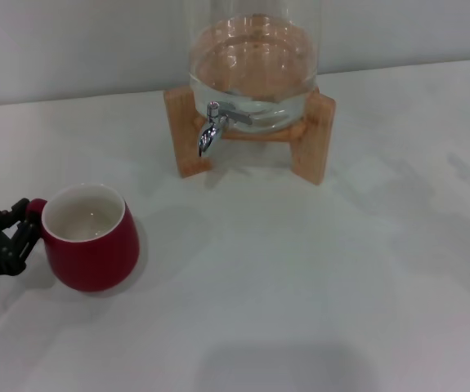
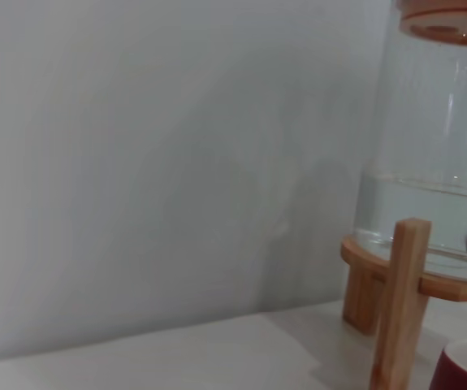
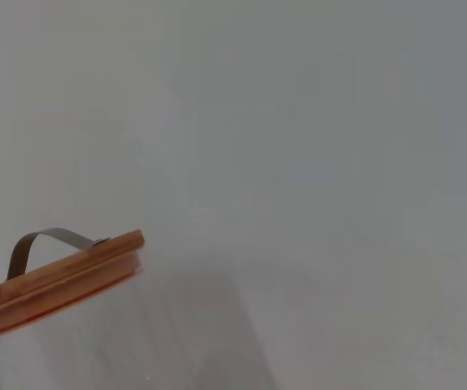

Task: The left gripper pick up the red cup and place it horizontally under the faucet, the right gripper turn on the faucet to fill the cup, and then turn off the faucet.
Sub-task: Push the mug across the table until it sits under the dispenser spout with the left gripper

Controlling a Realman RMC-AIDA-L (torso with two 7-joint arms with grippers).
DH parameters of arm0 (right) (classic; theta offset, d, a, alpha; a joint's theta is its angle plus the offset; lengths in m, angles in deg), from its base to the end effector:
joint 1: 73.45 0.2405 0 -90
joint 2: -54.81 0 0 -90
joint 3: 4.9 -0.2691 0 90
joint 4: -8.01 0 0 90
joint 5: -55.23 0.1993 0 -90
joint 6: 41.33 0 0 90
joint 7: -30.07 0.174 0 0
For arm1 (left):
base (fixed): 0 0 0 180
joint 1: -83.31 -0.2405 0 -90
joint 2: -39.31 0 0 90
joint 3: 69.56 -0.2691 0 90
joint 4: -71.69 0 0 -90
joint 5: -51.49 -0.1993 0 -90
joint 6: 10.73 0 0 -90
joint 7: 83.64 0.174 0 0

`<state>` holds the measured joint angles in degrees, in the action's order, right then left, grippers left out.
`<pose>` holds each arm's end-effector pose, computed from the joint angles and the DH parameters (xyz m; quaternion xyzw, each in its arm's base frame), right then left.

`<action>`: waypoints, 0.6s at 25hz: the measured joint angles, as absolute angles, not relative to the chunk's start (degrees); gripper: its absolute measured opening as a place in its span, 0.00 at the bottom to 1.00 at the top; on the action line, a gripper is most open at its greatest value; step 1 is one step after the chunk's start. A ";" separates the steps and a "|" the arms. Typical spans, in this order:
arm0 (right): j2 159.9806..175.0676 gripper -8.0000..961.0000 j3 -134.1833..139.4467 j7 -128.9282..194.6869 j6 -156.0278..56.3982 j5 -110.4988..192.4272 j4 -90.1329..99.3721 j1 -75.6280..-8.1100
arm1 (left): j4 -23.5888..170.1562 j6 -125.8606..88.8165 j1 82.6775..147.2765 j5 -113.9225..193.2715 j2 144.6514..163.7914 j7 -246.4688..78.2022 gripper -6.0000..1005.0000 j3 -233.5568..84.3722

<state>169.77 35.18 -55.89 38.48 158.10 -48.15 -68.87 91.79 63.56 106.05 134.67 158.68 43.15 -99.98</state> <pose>0.3324 0.2919 0.1361 -0.7460 0.3355 0.4008 0.4126 -0.3271 0.3288 -0.0321 -0.8474 -0.2648 -0.2910 0.3565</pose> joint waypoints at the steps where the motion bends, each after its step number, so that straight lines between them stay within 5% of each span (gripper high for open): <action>1: 169.77 0.81 35.18 -55.89 38.47 158.13 -48.15 -68.88 | 92.10 63.59 106.01 134.86 158.68 43.65 0.20 -99.97; 15: 169.77 0.81 35.18 -55.92 38.47 158.15 -47.80 -68.37 | 93.66 61.66 107.99 136.44 158.60 44.34 0.20 -99.83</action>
<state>169.77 35.18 -55.92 38.47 158.15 -47.80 -68.37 93.66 61.66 107.99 136.44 158.60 44.34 -99.83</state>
